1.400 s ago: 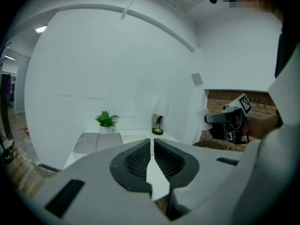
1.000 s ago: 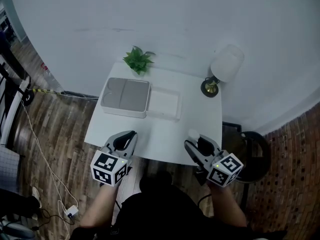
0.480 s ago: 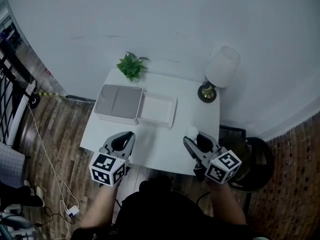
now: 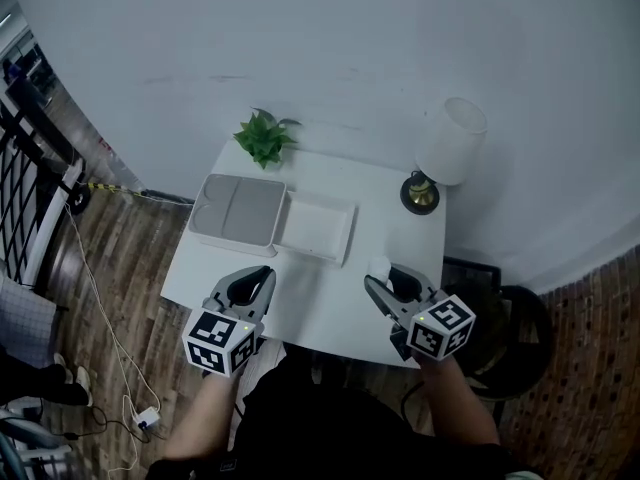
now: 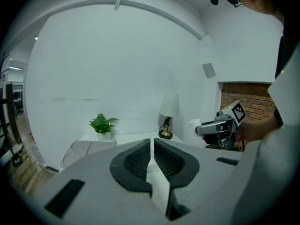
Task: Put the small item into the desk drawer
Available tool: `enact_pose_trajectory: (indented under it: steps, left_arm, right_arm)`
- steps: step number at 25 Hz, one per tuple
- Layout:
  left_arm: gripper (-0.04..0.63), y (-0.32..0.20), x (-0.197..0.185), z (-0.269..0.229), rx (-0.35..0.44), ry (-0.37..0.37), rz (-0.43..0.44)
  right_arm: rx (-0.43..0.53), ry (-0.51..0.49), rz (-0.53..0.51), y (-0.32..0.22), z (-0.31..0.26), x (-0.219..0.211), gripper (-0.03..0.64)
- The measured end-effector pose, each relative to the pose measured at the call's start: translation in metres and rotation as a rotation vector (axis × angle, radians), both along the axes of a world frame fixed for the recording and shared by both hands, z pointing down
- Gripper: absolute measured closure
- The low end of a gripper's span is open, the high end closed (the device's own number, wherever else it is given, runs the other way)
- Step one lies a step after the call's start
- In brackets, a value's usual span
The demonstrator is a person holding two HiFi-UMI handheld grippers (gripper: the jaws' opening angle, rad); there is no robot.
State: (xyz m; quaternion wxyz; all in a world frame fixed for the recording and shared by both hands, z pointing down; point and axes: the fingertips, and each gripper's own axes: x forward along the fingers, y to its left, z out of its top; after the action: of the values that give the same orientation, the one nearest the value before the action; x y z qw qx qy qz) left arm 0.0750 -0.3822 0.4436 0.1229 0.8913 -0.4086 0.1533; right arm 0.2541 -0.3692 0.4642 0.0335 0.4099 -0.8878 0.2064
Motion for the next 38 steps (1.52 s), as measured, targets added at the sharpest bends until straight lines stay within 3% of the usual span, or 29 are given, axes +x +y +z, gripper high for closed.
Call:
enact_pose_trajectory:
  steps: [12,19,27,34,38]
  left_arm:
    - [0.565,-0.074,-0.032,0.040,-0.066,0.020,-0.006]
    - [0.565,-0.118,-0.058,0.073,-0.096,0.029,-0.020]
    - [0.565,-0.137,-0.074,0.109,-0.182,0.063,-0.031]
    - [0.565,-0.152,-0.080,0.122,-0.185,0.107,-0.056]
    - [0.565,-0.152,-0.083,0.129,-0.198,0.126,-0.069]
  right_arm:
    - [-0.064,0.092,-0.073,-0.094,0.025,-0.055,0.453]
    - [-0.135,0.227,-0.171,-0.146,0.070,-0.103,0.451]
    - [-0.239,0.283,-0.221,-0.177,0.119,-0.131,0.451]
    - [-0.263,0.501,-0.303,-0.182,0.159,-0.135,0.449]
    - [-0.306,0.566,-0.350,-0.181,0.176,-0.140,0.448]
